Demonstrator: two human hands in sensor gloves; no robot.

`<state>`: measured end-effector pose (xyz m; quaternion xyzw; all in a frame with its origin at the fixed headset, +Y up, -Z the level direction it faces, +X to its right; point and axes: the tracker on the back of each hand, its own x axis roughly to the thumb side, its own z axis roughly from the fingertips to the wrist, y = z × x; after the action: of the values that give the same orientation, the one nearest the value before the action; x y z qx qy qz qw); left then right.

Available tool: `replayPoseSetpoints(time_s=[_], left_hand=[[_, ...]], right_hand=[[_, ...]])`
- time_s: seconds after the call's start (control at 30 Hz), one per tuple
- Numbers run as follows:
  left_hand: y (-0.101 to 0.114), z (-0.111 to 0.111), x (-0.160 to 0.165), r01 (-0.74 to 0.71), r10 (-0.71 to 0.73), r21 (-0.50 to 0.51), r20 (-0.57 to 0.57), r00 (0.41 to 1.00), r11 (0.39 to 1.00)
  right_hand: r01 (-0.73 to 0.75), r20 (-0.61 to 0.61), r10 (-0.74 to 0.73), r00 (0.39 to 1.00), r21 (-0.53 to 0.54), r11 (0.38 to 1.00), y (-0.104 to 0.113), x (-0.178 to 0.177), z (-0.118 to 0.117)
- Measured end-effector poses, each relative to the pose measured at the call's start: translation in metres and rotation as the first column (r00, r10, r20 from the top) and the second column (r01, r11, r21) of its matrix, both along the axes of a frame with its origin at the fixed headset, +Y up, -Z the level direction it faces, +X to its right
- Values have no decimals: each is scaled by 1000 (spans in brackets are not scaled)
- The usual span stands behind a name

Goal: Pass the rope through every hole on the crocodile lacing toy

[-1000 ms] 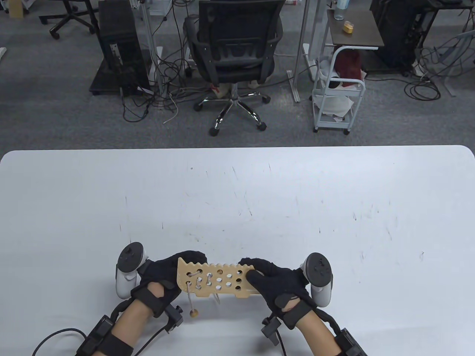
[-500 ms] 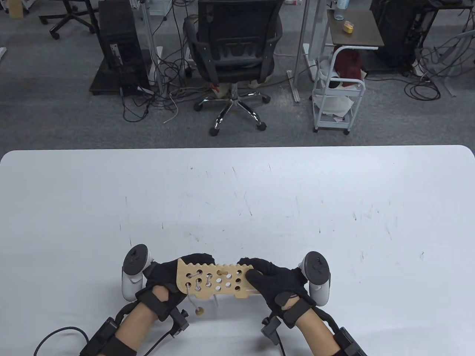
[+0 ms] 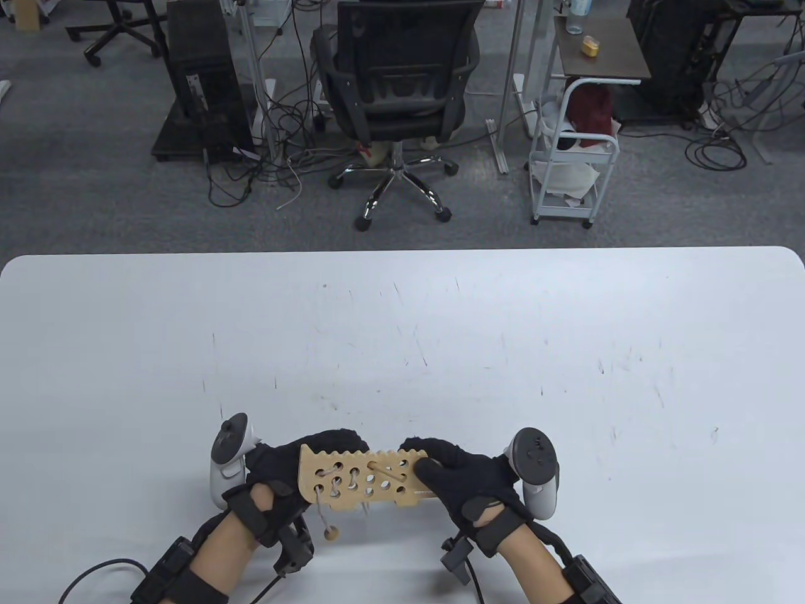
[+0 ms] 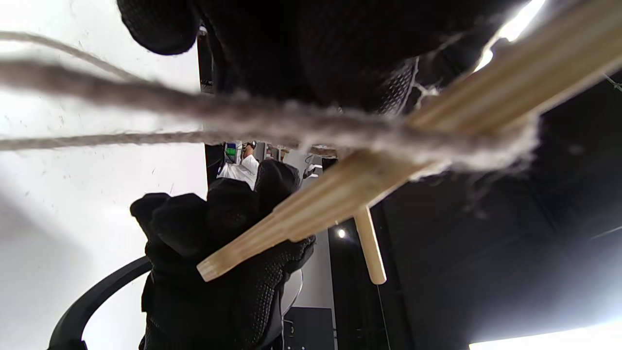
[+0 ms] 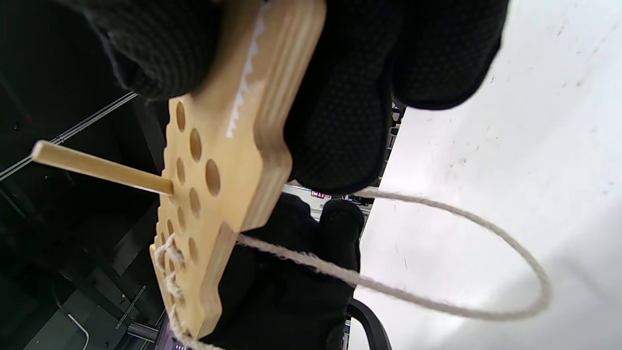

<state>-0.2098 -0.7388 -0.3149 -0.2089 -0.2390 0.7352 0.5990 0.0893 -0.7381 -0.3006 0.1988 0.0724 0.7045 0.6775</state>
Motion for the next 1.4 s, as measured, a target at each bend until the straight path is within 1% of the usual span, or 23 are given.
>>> replayPoseSetpoints(time_s=[0.37, 0.57, 0.63, 0.7, 0.8, 0.97, 1.13, 1.27, 1.33, 1.4], left_hand=[[0, 0, 5, -27, 27, -1, 79, 997, 1000], [3, -1, 3, -37, 34, 22, 120, 992, 999], [4, -1, 2, -39, 35, 24, 116, 993, 999], [2, -1, 2, -46, 46, 0, 103, 994, 999], [-2, -2, 0, -31, 33, -15, 86, 996, 999], [-5, -8, -10, -7, 8, -20, 21, 1000, 1000], [-8, -15, -29, -4, 1, -44, -84, 996, 999], [-10, -19, -49, -53, 37, -61, -237, 971, 997], [-8, -20, -62, -96, 75, -50, -320, 944, 994], [-3, -19, -72, -117, 99, -25, -376, 921, 993]], right_hand=[[-61, 24, 61, 998, 17, 998, -1, -1, 0], [-129, 51, 126, 991, 64, 990, 7, -4, 6], [-120, 49, 117, 992, 67, 990, 9, -5, 7], [-82, 36, 80, 996, 59, 995, 9, -4, 7], [-70, 28, 68, 997, 66, 995, 9, -2, 7], [-75, 49, 71, 996, 76, 994, 10, 1, 6], [-63, 78, 57, 995, 66, 996, 9, 7, 4], [-57, 100, 52, 994, 56, 997, 8, 12, 2], [-63, 110, 58, 992, 48, 997, 6, 13, 0], [-68, 116, 63, 991, 42, 997, 5, 14, 0]])
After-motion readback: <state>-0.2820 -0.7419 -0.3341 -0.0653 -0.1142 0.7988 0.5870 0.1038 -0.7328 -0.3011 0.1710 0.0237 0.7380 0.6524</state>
